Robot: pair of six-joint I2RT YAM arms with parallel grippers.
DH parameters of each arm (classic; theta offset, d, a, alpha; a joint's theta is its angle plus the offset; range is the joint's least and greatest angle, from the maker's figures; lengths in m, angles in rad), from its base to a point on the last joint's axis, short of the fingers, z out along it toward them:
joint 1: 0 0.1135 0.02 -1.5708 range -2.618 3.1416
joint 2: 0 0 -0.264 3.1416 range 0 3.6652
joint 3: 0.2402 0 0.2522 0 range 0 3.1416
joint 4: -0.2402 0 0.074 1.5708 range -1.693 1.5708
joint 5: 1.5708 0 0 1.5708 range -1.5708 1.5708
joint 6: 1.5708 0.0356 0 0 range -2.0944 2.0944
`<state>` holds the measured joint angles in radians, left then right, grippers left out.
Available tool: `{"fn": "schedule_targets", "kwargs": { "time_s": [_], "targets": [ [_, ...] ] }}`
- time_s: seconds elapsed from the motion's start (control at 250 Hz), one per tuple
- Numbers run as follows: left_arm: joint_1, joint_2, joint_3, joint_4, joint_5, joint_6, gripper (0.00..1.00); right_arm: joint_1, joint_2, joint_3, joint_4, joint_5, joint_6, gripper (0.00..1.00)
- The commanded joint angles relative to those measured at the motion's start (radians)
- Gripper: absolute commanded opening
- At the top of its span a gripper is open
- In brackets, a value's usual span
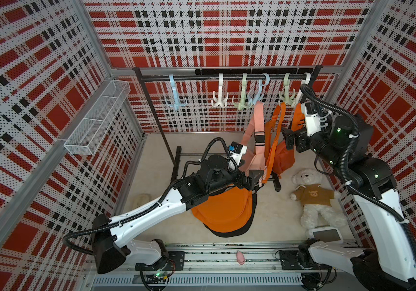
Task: Hang the bag on a hook
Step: Hang the bag on the hook, then adjust the hook on the clothesline.
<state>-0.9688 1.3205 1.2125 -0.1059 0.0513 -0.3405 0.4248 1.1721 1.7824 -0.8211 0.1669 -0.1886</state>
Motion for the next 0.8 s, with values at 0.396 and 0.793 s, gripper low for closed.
{"fn": "schedule_targets", "kwargs": {
  "time_s": [0.396,0.793],
  "targets": [
    [0.011,-0.2,-0.132,-0.045,-0.093,0.049,0.99,0.053,-0.045,-0.264,0.137,-0.035,0.073,1.0],
    [0.093,-0.407,-0.257,-0.047,-0.148,0.01,0.99,0.052,0.051,-0.464,0.548,-0.297,0.252,1.0]
  ]
}}
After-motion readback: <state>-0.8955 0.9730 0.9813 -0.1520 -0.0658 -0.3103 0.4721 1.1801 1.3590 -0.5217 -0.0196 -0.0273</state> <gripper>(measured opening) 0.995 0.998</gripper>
